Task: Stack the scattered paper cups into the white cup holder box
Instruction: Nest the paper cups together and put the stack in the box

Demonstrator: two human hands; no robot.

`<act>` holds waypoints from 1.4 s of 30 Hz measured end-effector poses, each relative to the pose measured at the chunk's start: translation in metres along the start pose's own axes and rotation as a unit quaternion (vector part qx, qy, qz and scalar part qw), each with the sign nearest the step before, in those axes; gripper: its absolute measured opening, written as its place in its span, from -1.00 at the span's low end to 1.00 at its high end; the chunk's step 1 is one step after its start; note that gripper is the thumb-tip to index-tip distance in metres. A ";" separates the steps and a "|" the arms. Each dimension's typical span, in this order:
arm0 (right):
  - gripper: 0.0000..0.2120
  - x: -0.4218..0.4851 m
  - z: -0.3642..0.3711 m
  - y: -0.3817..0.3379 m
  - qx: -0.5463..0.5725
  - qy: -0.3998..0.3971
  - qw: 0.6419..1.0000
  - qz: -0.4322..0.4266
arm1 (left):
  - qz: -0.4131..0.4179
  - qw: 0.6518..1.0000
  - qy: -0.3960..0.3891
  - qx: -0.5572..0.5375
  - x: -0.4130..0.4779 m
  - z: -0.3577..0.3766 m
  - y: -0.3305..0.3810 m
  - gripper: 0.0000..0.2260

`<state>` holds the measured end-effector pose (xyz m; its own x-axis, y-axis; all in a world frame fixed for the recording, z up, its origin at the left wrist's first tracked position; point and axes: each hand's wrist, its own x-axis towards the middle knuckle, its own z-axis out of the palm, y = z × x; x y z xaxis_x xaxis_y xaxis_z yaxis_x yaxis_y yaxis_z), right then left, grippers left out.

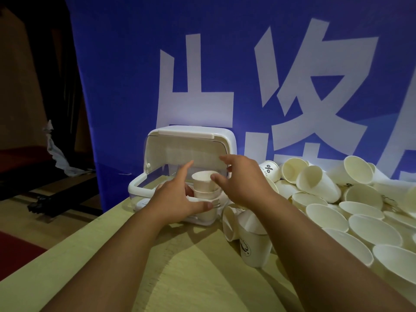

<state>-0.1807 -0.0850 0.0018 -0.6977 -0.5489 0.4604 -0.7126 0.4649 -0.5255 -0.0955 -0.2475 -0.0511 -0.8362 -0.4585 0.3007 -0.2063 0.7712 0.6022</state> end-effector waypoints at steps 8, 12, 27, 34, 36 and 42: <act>-0.89 0.006 -0.029 0.020 -0.120 0.056 0.990 0.044 | 0.003 1.000 -0.012 0.020 -0.004 -0.002 -0.004 -0.15; -0.80 0.012 -0.053 0.040 -0.174 0.017 0.978 0.115 | 0.030 0.999 0.033 0.023 -0.012 -0.002 0.009 -0.35; -0.44 0.004 -0.055 0.058 -0.206 -0.160 0.959 0.113 | 0.157 0.971 -0.181 -0.026 -0.051 0.026 0.070 -0.73; -0.57 0.003 -0.062 0.057 -0.164 -0.125 0.975 0.083 | 0.172 0.978 -0.116 -0.030 -0.046 0.025 0.068 -0.72; -0.57 0.002 -0.068 0.056 -0.137 -0.114 0.980 0.086 | 0.184 0.978 -0.083 -0.058 -0.044 0.016 0.064 -0.68; -0.33 0.001 -0.073 0.046 -0.046 -0.060 0.993 0.092 | 0.131 0.961 0.075 -0.231 -0.029 -0.012 0.039 -0.59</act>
<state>-0.2191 -0.0133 0.0305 -0.8066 -0.5250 0.2715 -0.5816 0.6232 -0.5228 -0.0729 -0.2099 -0.0274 -0.7388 -0.3613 0.5688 0.2780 0.6055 0.7457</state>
